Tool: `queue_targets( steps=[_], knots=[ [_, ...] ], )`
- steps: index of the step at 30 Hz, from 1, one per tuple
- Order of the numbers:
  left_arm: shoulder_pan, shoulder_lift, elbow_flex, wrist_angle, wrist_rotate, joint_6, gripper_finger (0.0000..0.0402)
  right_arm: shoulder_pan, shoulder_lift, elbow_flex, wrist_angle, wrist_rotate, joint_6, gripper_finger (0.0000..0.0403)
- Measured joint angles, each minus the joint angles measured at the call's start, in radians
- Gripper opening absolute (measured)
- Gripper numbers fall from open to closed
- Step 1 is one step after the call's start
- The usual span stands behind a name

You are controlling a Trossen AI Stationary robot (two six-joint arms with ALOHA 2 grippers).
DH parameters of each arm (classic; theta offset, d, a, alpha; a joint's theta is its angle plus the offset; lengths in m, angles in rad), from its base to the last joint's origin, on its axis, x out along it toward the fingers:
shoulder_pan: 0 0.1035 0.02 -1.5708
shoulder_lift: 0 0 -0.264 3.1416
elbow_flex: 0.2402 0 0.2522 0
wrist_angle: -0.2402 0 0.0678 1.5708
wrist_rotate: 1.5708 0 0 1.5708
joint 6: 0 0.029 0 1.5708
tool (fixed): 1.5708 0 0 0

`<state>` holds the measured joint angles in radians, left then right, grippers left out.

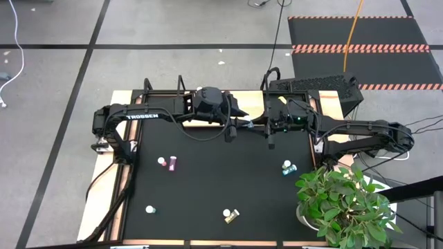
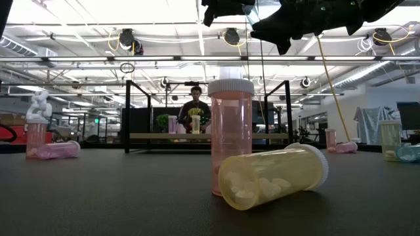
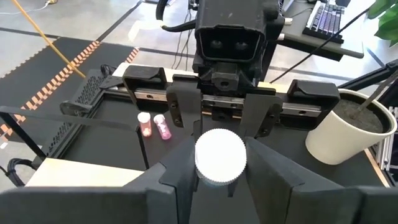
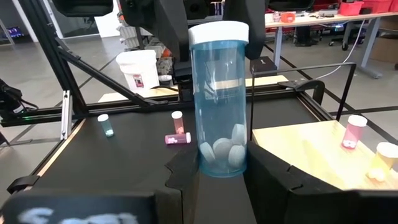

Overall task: Pick and place medicine bottles onto shelf by color
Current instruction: Put the left blue pill bottle on the shelf

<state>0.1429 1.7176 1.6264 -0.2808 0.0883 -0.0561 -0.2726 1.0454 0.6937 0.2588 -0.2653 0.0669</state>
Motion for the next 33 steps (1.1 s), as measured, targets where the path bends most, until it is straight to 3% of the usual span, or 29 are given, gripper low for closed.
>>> queue_targets(
  steps=[6, 13, 22, 29, 33],
  knots=[
    [0.006, 0.000, 0.000, -0.002, 0.000, -0.001, 0.0136, -0.001, 0.000, 0.000, -0.008, 0.004, 0.026, 0.0114],
    [0.040, -0.016, 0.000, 0.006, 0.005, -0.002, 0.0127, -0.003, -0.014, 0.000, -0.020, 0.022, 0.049, 0.0171],
    [0.126, -0.063, 0.000, -0.038, 0.004, 0.113, 0.0128, -0.002, -0.119, 0.000, -0.143, 0.242, 0.049, 0.0240],
    [0.286, 0.014, 0.000, -0.071, -0.002, 0.226, 0.0128, -0.003, -0.209, 0.000, -0.132, 0.327, 0.040, 0.0240],
    [0.371, 0.109, 0.000, -0.034, 0.055, 0.350, 0.0129, -0.003, -0.230, 0.000, -0.136, 0.372, 0.027, 0.0239]
  ],
)
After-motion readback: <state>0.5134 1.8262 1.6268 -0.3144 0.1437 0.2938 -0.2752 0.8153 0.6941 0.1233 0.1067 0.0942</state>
